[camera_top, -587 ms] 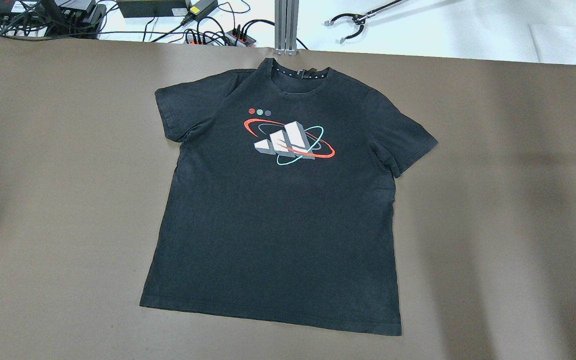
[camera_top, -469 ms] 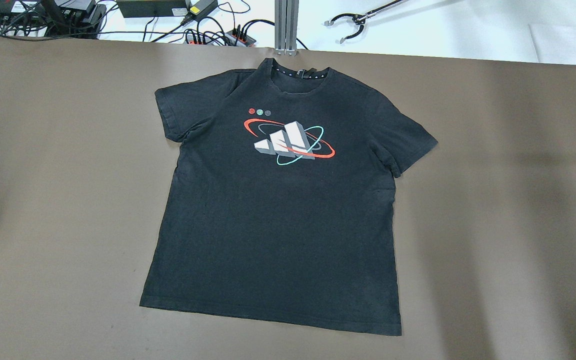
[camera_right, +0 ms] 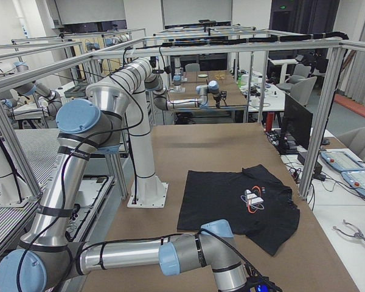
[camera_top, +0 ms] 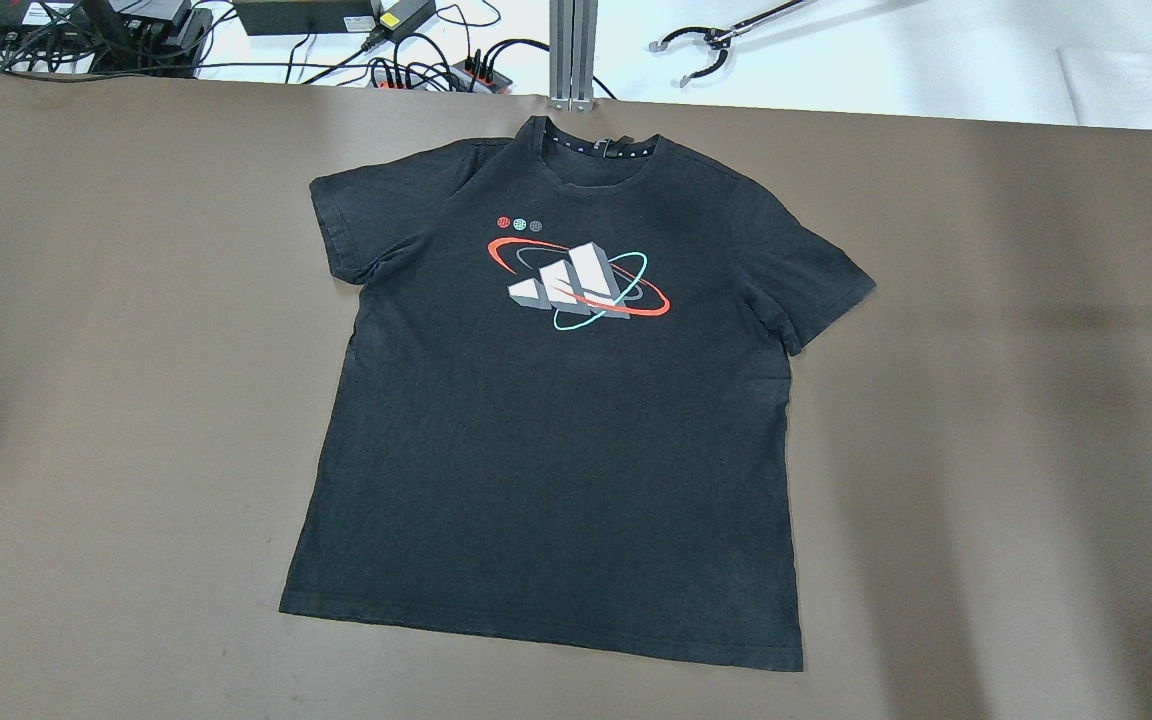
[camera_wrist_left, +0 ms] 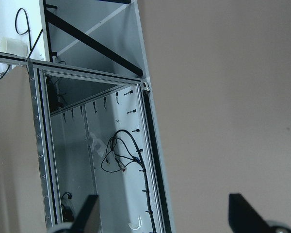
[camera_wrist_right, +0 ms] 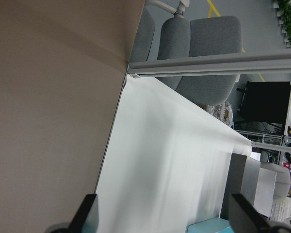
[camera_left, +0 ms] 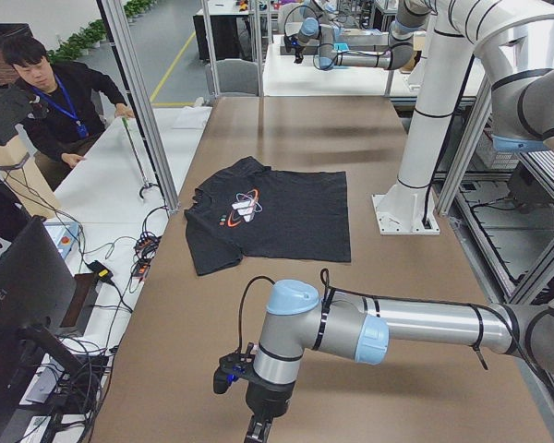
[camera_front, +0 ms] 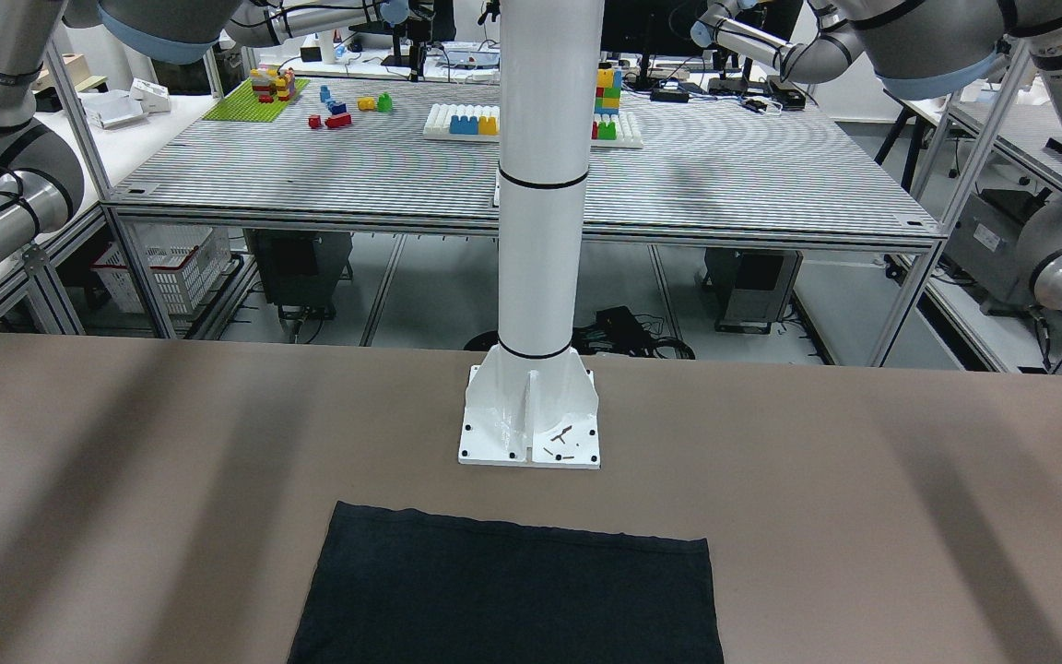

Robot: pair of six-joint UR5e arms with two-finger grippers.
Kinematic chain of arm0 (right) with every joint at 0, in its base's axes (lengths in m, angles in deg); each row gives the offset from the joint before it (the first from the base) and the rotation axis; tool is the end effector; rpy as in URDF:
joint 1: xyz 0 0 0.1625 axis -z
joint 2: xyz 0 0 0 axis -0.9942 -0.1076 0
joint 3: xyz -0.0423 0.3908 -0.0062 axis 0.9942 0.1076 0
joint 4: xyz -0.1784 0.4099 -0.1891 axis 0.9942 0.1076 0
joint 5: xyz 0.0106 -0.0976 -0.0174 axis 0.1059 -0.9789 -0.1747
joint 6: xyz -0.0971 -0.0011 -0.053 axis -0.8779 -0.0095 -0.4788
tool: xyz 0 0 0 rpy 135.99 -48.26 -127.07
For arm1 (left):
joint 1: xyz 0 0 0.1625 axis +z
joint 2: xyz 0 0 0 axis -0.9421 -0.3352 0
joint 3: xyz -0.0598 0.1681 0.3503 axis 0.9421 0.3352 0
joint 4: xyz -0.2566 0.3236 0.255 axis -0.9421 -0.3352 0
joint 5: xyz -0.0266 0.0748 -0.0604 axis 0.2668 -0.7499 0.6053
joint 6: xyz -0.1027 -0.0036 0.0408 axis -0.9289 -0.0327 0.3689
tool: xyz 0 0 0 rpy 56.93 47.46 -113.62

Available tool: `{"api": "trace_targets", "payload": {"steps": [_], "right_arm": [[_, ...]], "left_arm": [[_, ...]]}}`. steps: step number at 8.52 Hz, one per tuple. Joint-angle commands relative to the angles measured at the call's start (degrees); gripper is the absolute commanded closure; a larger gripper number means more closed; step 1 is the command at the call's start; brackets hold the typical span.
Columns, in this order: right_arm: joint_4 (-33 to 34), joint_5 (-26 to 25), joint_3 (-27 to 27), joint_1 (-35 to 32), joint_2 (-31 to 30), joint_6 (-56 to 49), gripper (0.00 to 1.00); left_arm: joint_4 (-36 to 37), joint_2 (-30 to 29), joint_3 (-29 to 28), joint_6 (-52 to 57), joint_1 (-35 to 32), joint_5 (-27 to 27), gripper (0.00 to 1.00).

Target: Fold clothes

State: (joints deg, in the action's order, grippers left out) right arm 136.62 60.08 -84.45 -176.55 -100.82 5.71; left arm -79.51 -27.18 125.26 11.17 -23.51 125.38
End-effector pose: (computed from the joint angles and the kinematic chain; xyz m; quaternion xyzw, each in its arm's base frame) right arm 0.1595 -0.5157 0.5653 0.1446 0.0292 -0.1012 0.9839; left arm -0.1584 -0.5806 0.5911 0.1340 0.0534 0.0446 0.9885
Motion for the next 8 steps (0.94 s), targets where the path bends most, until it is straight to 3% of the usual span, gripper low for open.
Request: {"api": "trace_targets", "payload": {"steps": [1, 7, 8], "right_arm": [[0.01, 0.47, 0.05, 0.0, -0.01, 0.1, 0.05], [-0.6, 0.47, -0.38, 0.17, 0.77, -0.08, 0.05], [-5.74, 0.47, -1.17, 0.44, 1.39, -0.08, 0.05]], "left_arm": [[0.0, 0.02, 0.0, 0.0, 0.06, -0.12, 0.06], [-0.09, -1.64, 2.01, -0.09, 0.41, -0.04, 0.07], [-0.18, -2.96, 3.15, -0.09, 0.5, 0.14, 0.07]]}}
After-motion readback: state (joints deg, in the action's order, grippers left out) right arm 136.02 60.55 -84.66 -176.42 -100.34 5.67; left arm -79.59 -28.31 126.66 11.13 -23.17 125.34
